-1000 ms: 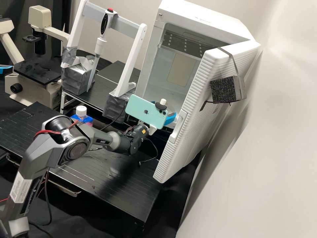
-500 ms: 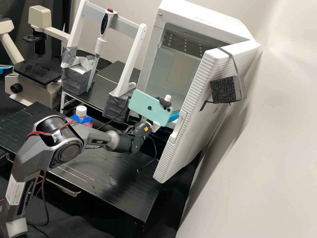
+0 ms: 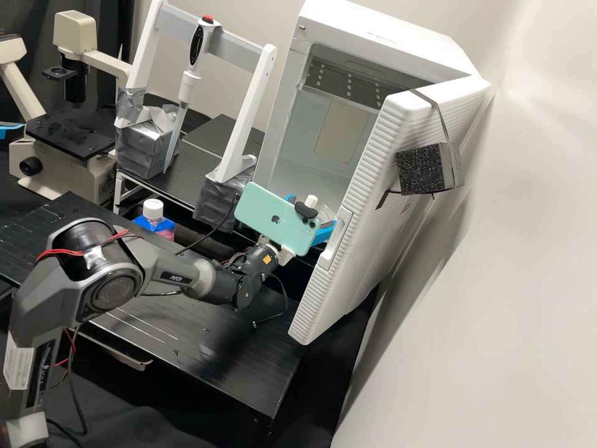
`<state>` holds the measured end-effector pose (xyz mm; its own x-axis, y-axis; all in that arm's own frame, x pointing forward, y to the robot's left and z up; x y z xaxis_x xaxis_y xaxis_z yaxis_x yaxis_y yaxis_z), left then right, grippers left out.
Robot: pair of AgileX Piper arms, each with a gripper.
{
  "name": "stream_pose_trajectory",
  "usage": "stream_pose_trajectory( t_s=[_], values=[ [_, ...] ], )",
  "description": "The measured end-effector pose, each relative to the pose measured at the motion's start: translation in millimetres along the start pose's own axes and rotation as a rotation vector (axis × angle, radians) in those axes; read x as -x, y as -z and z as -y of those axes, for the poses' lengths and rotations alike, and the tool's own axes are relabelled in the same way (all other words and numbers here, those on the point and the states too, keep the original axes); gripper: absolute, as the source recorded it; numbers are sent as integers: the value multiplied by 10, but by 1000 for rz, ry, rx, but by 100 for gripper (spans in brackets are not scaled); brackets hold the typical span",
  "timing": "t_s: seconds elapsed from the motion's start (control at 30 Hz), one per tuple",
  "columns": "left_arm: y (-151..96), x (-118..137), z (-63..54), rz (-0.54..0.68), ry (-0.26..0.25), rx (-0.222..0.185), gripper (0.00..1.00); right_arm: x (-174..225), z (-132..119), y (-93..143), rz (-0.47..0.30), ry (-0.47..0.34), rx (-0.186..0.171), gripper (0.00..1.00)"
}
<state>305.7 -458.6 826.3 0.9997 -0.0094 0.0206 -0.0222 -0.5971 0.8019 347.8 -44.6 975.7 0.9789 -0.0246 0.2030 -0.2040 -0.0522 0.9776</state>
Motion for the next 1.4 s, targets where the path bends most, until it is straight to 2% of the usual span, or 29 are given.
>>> stream_pose_trajectory(
  t_s=[0.3,0.4,0.53,0.77,0.83,1.07,1.23,1.4],
  values=[
    [0,0,0,0,0,0,100,706,0,-13,-60,-78,-32,0],
    [0,0,0,0,0,0,100,918,101,51,-73,-60,-38,0],
    [0,0,0,0,0,0,100,1184,268,205,-105,8,-16,0],
    [0,0,0,0,0,0,100,1474,626,535,-228,137,2,0],
    [0,0,0,0,0,0,100,1565,738,629,-270,185,19,0],
    [0,0,0,0,0,0,100,1706,1023,905,-406,306,17,0],
    [0,0,0,0,0,0,100,1749,1248,1060,-489,415,-7,0],
    [0,0,0,0,0,0,100,1717,1466,1247,-574,496,-13,0]
  ],
)
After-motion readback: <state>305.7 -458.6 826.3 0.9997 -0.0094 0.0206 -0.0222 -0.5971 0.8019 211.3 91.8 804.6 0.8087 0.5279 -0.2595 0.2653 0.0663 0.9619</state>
